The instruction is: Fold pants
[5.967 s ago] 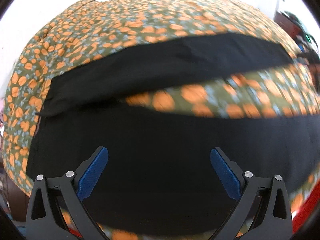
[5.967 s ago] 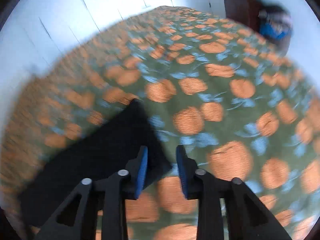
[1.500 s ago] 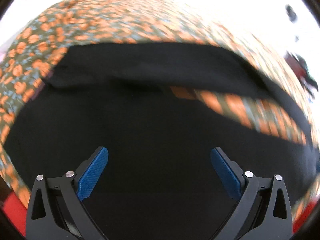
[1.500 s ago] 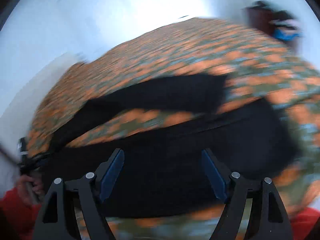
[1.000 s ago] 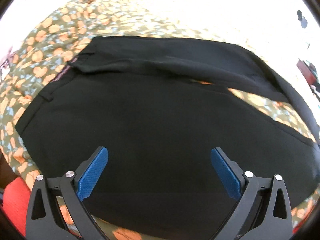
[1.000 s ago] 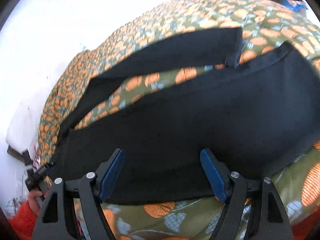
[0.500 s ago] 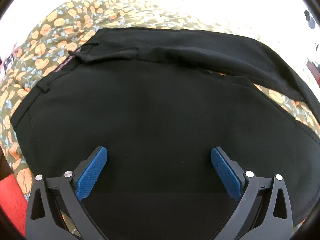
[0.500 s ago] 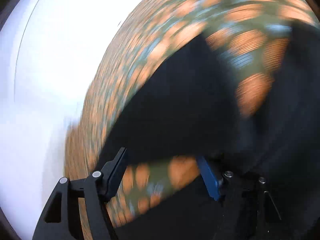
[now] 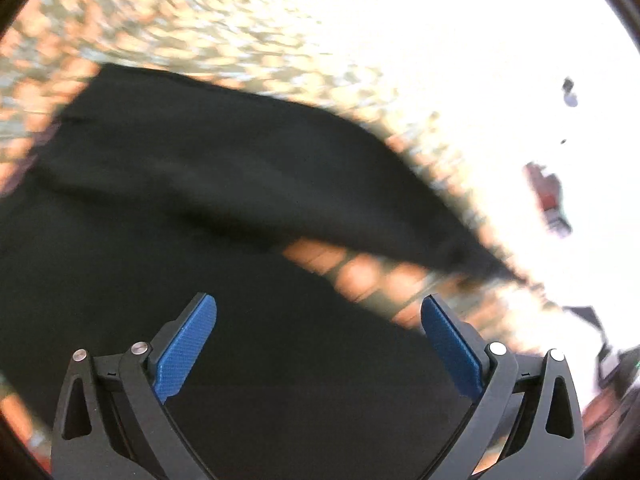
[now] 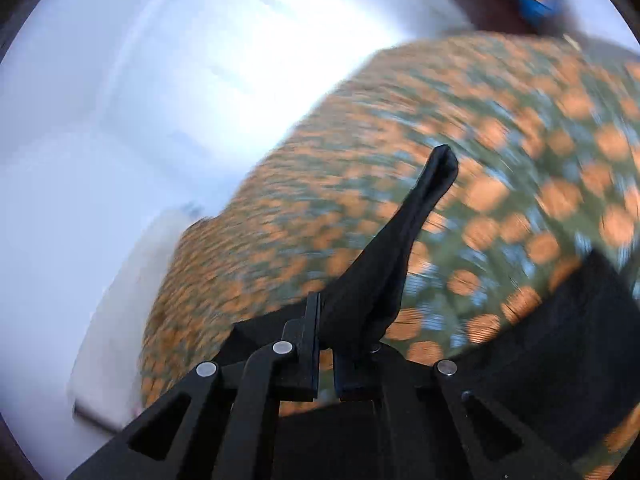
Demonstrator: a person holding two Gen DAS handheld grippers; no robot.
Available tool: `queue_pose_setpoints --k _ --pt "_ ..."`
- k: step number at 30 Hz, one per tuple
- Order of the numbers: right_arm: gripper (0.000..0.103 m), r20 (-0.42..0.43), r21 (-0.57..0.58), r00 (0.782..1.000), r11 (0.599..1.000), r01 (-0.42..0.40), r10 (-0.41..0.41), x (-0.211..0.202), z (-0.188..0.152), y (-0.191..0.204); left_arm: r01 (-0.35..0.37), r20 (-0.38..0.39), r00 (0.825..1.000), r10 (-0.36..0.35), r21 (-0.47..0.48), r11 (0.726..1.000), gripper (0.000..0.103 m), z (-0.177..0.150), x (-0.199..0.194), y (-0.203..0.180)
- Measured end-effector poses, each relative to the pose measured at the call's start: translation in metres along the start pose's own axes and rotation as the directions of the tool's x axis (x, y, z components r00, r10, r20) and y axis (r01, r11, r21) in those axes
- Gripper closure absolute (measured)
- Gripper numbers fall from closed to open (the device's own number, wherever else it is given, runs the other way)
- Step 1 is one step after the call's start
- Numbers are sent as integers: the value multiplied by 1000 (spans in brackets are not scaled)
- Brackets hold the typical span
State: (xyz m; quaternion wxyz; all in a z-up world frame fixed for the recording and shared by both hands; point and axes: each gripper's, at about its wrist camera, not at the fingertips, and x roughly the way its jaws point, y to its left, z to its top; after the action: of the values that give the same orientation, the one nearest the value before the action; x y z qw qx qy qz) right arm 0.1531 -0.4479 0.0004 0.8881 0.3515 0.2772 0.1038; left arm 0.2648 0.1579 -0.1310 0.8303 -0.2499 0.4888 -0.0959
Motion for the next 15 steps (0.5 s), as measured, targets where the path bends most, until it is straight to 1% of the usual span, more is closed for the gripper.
queue_pose_setpoints --k 1,2,4,6,8,11,12,14,15 --pt "98 -2 -23 1000 999 -25 25 -12 -2 4 60 -25 998 -61 -42 997 1 18 9 -1" --pt "98 -8 -54 998 997 -63 63 -26 -7 12 100 -43 994 -104 -82 992 1 37 20 -2" --pt "98 -21 -93 993 988 -122 120 -47 -10 24 131 -75 987 -142 -126 983 1 65 43 -2" --pt "98 -33 -120 985 978 -171 169 -70 -17 34 124 -94 985 -145 -198 972 1 78 63 6" --pt "98 -41 -150 978 967 -207 203 -90 -22 42 111 -111 983 -144 -256 960 1 83 76 15" --pt "98 -54 -181 967 949 -256 251 -110 -30 49 67 -108 989 -102 -288 955 2 83 83 24" --pt "98 -70 -184 956 938 -294 286 -116 -33 51 59 -98 991 -92 -292 955 6 84 82 27" --pt "98 -105 -194 941 922 -336 321 -122 -38 50 46 -81 994 -74 -310 950 21 86 80 32" --pt "98 -130 -202 934 913 -354 333 -123 -41 50 52 -75 994 -80 -318 947 39 87 78 37"
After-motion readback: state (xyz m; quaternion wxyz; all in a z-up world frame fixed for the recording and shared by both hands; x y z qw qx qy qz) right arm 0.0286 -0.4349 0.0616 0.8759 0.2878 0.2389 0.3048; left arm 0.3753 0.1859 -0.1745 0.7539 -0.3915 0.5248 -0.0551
